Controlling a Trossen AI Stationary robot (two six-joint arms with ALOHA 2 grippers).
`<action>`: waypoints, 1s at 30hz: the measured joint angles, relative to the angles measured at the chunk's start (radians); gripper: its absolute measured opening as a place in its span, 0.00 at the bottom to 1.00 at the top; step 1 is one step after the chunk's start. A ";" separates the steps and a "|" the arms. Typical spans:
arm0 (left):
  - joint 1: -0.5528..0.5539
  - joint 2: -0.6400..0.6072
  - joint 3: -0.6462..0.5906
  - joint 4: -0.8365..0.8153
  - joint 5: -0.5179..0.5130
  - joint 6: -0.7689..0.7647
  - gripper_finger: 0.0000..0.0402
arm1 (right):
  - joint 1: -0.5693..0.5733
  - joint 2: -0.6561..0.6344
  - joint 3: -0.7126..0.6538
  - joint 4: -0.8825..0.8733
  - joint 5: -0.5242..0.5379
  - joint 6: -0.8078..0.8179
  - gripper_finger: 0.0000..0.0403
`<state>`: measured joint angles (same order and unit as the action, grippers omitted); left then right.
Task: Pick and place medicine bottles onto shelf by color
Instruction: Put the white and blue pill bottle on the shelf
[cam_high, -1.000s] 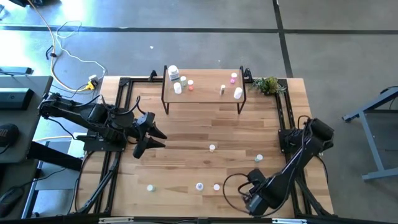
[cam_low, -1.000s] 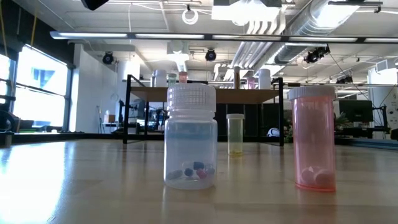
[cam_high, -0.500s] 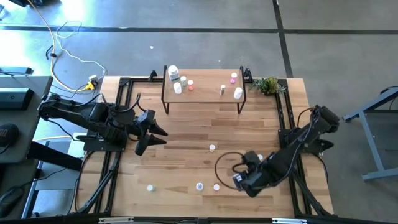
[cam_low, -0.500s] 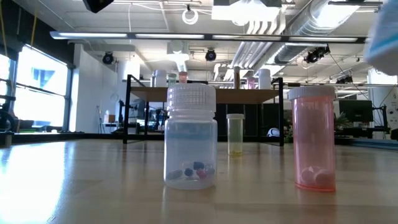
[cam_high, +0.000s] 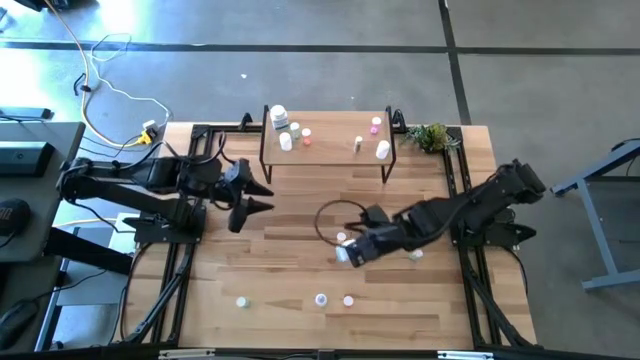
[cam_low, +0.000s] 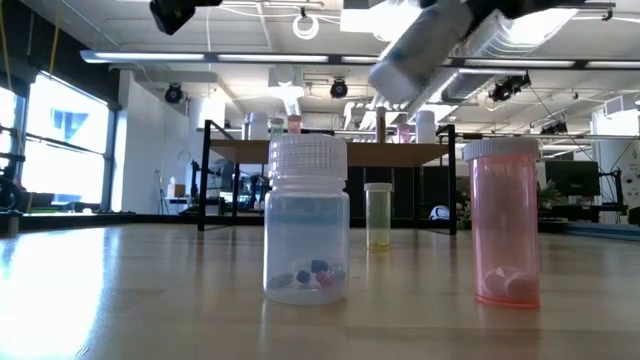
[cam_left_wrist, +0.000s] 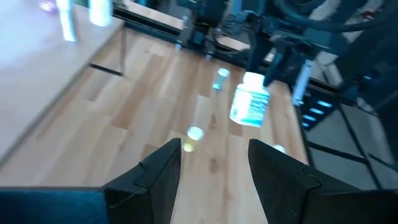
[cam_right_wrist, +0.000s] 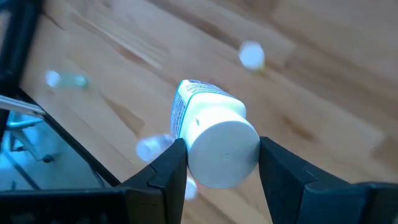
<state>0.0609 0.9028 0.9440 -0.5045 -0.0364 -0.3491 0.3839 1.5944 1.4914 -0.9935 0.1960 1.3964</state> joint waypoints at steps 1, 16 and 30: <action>0.011 0.000 0.000 0.000 -0.006 0.007 0.45 | -0.020 0.000 0.000 0.019 -0.003 -0.030 0.37; 0.149 0.000 0.000 -0.004 -0.028 0.054 0.45 | -0.340 0.003 0.238 -0.020 -0.006 -0.627 0.37; 0.285 0.000 0.000 -0.006 -0.079 0.057 0.45 | -0.739 0.003 0.456 -0.064 -0.096 -1.295 0.37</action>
<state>0.3454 0.9028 0.9440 -0.5106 -0.1149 -0.2920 -0.3553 1.5973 1.9472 -1.0578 0.0996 0.1013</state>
